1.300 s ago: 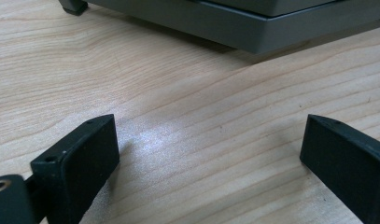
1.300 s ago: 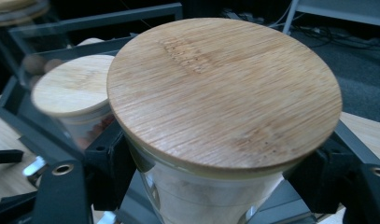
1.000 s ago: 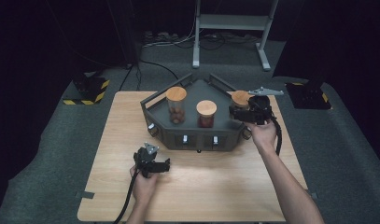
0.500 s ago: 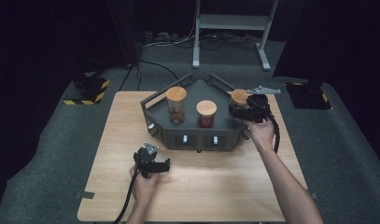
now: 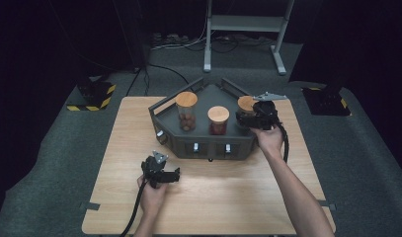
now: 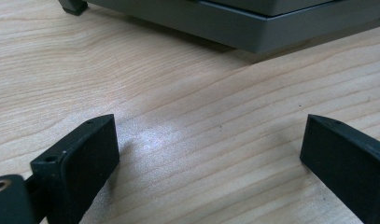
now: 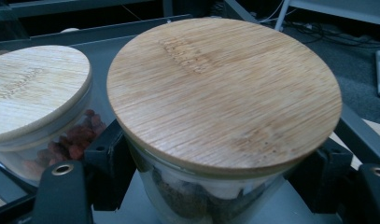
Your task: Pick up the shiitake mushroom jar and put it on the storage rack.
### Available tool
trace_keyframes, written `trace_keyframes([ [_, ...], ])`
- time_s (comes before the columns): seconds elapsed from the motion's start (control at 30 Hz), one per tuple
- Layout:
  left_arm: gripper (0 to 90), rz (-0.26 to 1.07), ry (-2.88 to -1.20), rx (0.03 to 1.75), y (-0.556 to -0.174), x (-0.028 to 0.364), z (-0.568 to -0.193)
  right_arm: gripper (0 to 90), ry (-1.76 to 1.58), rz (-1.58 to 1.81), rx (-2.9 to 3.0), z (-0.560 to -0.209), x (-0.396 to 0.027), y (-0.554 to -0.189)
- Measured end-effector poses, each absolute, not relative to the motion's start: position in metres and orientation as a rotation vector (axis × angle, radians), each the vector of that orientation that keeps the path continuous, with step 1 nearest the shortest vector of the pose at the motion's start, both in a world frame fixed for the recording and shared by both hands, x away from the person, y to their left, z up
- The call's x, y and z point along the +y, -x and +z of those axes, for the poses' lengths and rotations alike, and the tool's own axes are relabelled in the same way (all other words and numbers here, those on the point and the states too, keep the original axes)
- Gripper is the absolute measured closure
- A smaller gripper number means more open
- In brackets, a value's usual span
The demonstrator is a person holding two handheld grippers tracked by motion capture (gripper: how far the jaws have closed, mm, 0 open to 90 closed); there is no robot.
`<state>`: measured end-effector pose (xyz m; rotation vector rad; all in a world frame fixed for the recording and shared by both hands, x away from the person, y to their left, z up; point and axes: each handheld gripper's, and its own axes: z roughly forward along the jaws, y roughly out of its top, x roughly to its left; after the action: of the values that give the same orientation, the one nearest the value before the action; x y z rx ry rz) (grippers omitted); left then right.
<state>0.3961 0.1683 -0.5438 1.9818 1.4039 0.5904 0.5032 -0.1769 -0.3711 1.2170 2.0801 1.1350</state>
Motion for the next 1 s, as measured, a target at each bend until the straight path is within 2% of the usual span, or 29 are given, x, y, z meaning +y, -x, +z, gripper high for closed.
trace_keyframes([
  [1.0,4.3,0.591,-1.980,1.405,-0.396,0.168,-0.544,25.2,-1.245,1.130,2.102,-0.386,-0.166,-0.513],
])
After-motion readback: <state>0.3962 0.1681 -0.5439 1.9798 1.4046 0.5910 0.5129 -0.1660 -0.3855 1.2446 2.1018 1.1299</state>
